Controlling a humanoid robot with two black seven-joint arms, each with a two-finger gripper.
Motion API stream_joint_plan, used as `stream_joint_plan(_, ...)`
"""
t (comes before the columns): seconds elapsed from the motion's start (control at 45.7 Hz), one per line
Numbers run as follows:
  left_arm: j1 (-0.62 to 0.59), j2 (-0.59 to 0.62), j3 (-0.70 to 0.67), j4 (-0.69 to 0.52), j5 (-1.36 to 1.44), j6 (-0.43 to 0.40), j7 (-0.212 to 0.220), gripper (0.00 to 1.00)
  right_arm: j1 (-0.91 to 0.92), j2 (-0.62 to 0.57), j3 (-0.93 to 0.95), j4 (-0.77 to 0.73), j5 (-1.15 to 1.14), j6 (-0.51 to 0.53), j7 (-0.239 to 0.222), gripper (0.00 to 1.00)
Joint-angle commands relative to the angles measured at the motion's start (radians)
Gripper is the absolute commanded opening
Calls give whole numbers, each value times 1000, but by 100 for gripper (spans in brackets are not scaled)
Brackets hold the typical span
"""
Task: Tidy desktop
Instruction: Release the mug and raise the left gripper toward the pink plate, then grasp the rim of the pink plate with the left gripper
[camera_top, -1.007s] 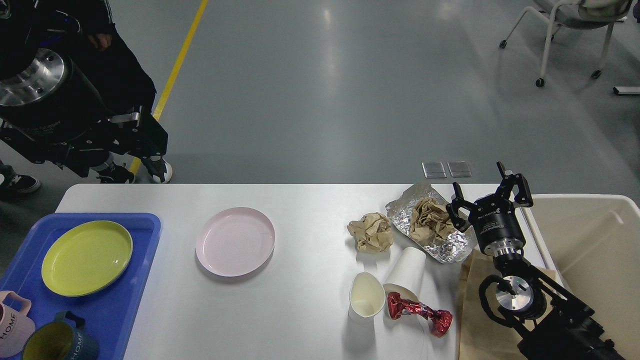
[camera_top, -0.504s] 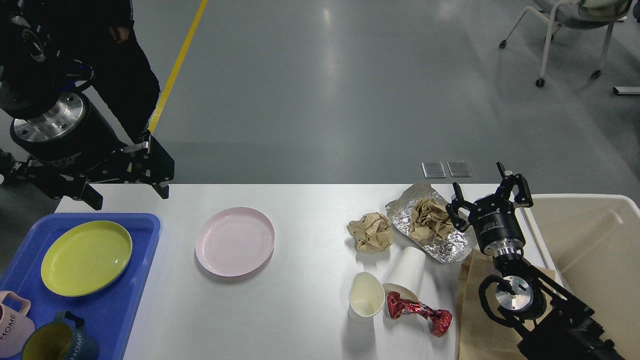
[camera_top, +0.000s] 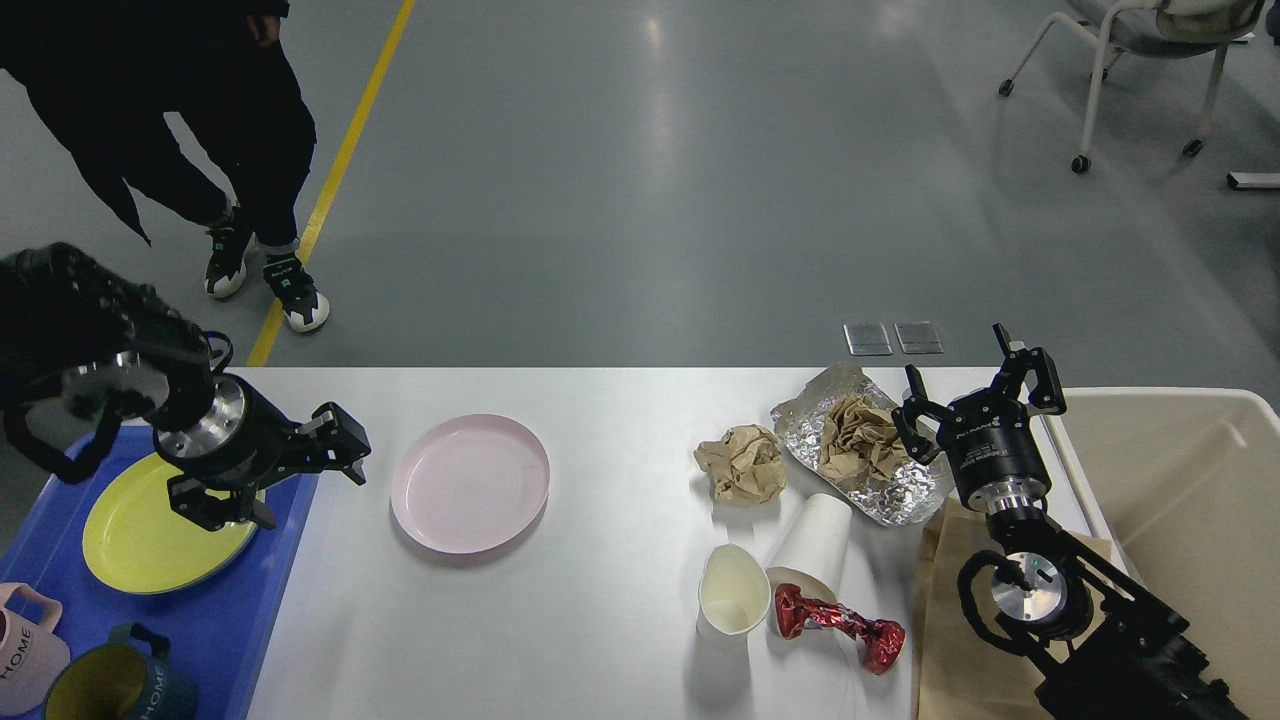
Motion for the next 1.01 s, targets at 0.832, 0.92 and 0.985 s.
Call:
stream_joint_plan(0.832, 471, -33, -293, 301, 12, 305, 11, 92, 2, 0, 0, -1, 0, 0, 0, 100)
stream_joint_plan(0.92, 493, -36, -337, 304, 14, 338, 48, 92, 2, 0, 0, -1, 0, 0, 0, 100)
stream_joint_plan(0.985, 511, -38, -357, 326, 14, 342, 85, 92, 2, 0, 0, -1, 0, 0, 0, 100)
